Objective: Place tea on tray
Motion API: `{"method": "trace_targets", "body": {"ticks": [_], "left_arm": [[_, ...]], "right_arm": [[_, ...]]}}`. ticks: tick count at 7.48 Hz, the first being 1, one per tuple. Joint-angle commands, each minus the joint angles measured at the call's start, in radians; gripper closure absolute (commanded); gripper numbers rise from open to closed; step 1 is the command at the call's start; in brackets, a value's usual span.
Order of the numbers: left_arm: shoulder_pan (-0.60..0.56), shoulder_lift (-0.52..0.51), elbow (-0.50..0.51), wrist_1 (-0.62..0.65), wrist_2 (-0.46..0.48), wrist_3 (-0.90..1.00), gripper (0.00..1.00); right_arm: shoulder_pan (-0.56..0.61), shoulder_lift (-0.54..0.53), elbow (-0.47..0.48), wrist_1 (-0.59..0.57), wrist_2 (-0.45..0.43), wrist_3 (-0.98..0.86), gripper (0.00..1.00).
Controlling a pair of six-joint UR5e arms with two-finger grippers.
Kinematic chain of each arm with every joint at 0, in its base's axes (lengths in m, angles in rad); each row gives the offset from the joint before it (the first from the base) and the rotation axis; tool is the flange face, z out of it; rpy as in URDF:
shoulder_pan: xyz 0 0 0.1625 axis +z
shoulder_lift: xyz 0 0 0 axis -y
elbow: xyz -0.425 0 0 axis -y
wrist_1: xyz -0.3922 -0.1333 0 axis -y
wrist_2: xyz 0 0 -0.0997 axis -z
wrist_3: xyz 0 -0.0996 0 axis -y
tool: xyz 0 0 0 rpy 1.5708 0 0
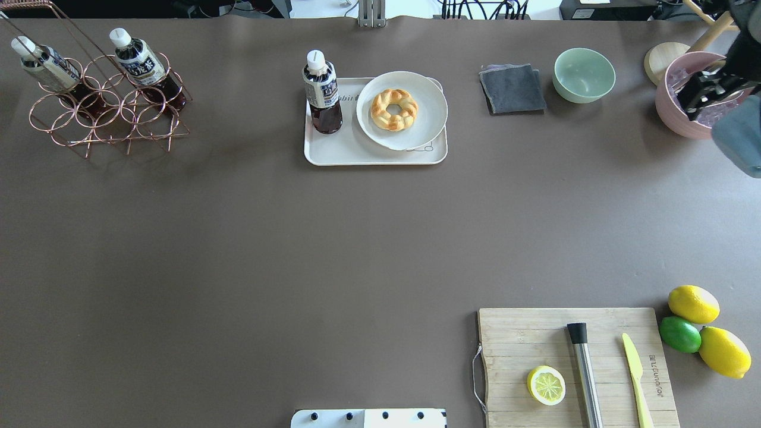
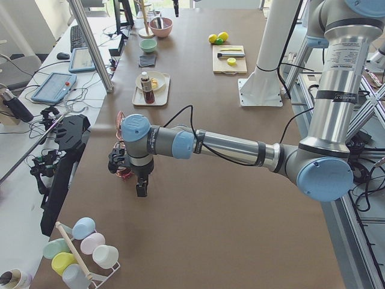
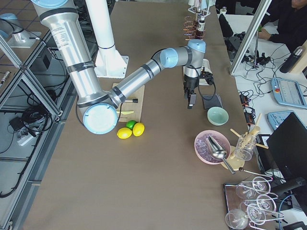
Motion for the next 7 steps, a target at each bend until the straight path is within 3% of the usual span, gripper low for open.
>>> {"method": "trace_targets", "body": {"ticks": [1,2,4,7], "left_arm": [[-0.016,0.004,-0.008,0.001,-0.001,0.0,0.02],[-0.016,0.004,-0.007,0.002,-0.001,0.002,0.02],[-0.016,0.005,-0.001,0.004,-0.003,0.017,0.02],[-0.016,0.014,-0.001,0.004,-0.003,0.044,0.02]], "right_arm": [[0.206,-0.229,-0.125,0.273,0.018,-0.153,0.0],[0.256,-0.269,-0.183,0.367,0.094,-0.159,0.0],[0.337,-0.305,-0.249,0.403,0.271,-0.243,0.0],[0.399,-0.336,-0.253,0.406,0.33,-0.296,0.0]]}}
